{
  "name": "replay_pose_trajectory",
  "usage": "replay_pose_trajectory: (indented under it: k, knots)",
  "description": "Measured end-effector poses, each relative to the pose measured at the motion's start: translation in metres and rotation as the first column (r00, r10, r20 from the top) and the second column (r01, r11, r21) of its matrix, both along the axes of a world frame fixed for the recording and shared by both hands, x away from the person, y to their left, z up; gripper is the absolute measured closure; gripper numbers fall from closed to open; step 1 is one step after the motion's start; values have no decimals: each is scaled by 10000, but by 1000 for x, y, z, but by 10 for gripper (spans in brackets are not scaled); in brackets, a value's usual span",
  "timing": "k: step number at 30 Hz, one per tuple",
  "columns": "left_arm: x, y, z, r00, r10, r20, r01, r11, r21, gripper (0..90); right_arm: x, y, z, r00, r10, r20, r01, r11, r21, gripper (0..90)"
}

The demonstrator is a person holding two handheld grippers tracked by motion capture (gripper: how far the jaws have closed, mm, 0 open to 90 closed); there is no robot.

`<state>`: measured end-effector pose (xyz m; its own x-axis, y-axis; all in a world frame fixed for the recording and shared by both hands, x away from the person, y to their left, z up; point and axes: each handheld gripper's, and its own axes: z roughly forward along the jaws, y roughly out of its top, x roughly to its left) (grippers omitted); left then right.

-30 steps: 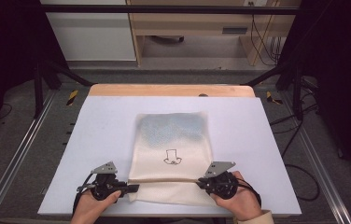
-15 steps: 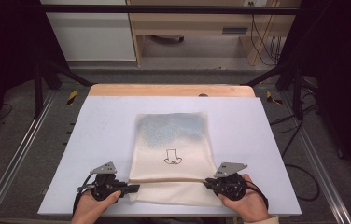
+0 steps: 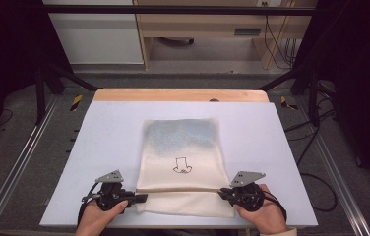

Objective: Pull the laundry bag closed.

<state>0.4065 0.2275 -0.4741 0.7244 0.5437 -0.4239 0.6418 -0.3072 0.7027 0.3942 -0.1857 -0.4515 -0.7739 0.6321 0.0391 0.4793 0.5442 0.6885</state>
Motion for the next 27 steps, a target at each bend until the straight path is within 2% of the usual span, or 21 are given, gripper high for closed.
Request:
replay_pose_trajectory:
  k: [11, 18, 27]
  knots:
    - [-2, -1, 3, 9996, -82, 269, 77, 9998, 196, 820, -3, 2, 1, 9999, -131, 56, 132, 9998, -164, 822]
    - [-1, 0, 4, 9995, -75, 295, 72, 9999, 121, 820, -3, 0, -2, 9996, -251, -98, 248, 9993, -271, 822]
    - [-2, 0, 5, 9995, -62, 318, 57, 9999, 161, 820, -4, -4, -1, 9996, -297, -27, 297, 9993, -220, 822]
